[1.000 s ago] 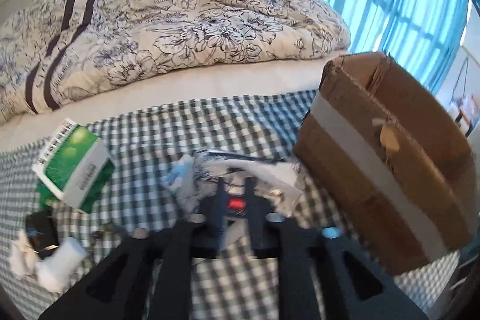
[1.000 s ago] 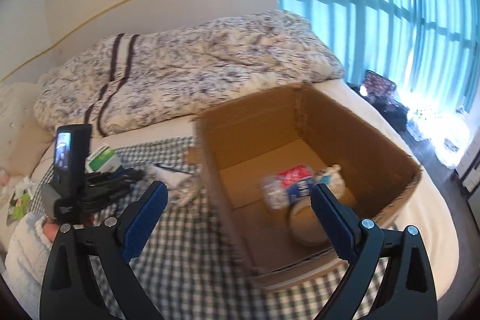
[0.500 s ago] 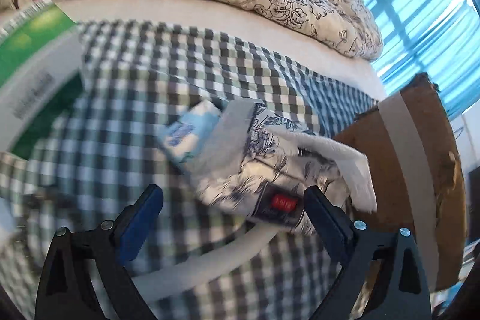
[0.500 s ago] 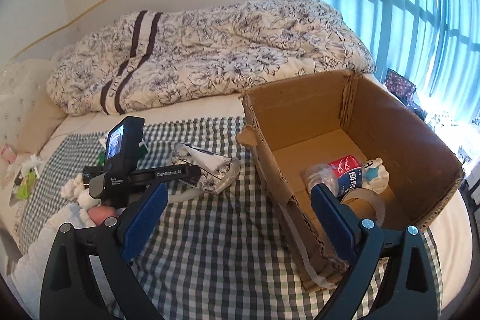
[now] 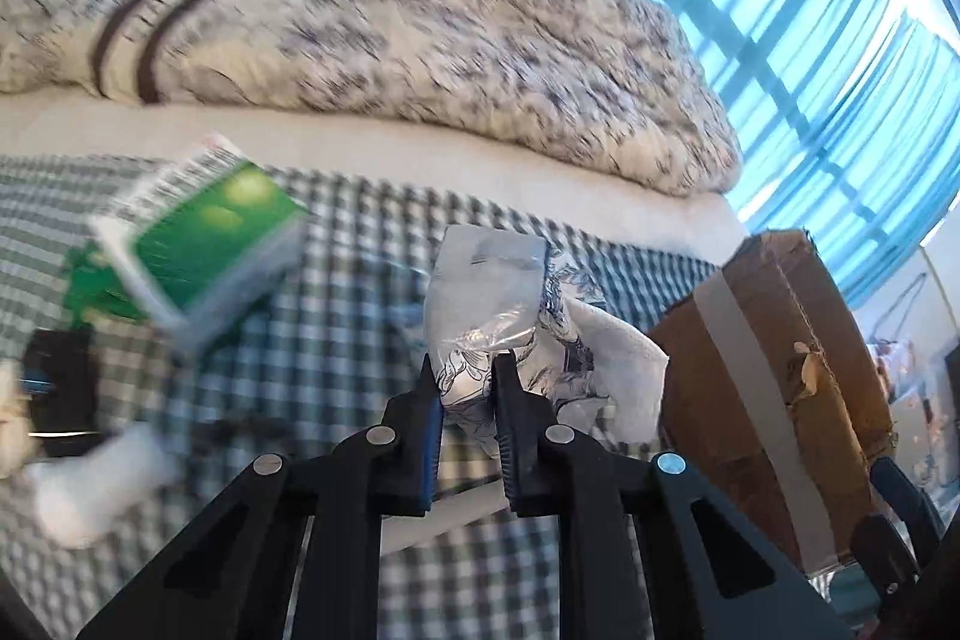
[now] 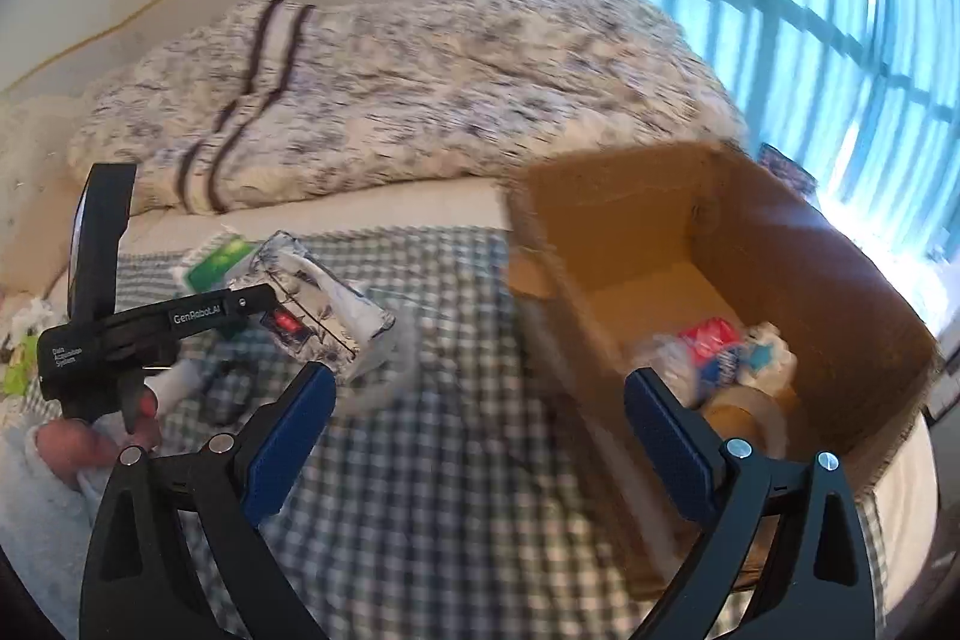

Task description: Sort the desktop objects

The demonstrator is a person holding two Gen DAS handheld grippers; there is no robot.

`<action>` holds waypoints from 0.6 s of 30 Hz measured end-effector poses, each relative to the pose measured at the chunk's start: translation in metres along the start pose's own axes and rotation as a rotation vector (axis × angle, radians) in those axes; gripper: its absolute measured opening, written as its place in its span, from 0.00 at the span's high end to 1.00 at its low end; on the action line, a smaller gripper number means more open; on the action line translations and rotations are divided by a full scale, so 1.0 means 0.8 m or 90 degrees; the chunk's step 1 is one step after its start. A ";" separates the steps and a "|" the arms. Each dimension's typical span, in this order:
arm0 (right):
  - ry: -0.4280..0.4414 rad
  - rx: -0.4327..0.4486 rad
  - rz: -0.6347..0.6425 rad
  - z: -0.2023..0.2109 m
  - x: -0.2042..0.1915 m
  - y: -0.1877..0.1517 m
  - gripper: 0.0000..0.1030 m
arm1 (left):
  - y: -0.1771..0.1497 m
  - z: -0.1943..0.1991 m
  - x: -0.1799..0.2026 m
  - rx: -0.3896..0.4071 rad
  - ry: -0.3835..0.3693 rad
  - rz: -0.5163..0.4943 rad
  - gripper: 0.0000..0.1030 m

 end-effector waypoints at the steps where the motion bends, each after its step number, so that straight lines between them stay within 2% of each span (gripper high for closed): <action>1: -0.001 0.006 0.005 0.002 -0.008 0.002 0.05 | 0.002 0.008 -0.003 0.007 0.009 -0.005 0.84; 3: -0.008 0.022 0.034 0.002 -0.031 0.004 0.05 | 0.002 0.032 -0.016 0.028 0.035 -0.016 0.84; 5: 0.003 0.000 0.065 -0.020 -0.053 0.002 0.05 | 0.002 0.050 -0.028 0.045 0.061 -0.019 0.84; 9: 0.032 -0.124 0.047 -0.121 -0.069 -0.014 0.07 | -0.001 0.073 -0.051 0.057 0.084 -0.023 0.84; 11: 0.038 -0.182 0.010 -0.173 -0.064 -0.021 0.19 | -0.004 0.072 -0.063 0.048 0.083 -0.020 0.84; 13: 0.047 -0.244 -0.032 -0.219 -0.057 -0.029 0.38 | -0.010 0.067 -0.067 0.036 0.085 -0.020 0.84; 14: 0.043 -0.265 -0.049 -0.235 -0.054 -0.035 0.40 | -0.014 0.062 -0.067 0.031 0.081 -0.026 0.84; 17: 0.031 -0.282 -0.076 -0.259 -0.048 -0.044 0.47 | -0.027 0.041 -0.062 0.017 0.061 -0.047 0.84; 18: 0.016 -0.277 -0.063 -0.258 -0.050 -0.046 0.60 | -0.032 0.033 -0.060 0.010 0.061 -0.054 0.82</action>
Point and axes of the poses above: each gripper's, at about its wrist camera, not at the fingertips, and z roughly against the way its jaws point, x to its right, y to its top, the point moved 2 cm from there along -z, roughly the way its jaws point, and after that the axes turned 2 degrees about y, right-handed, at the moved point
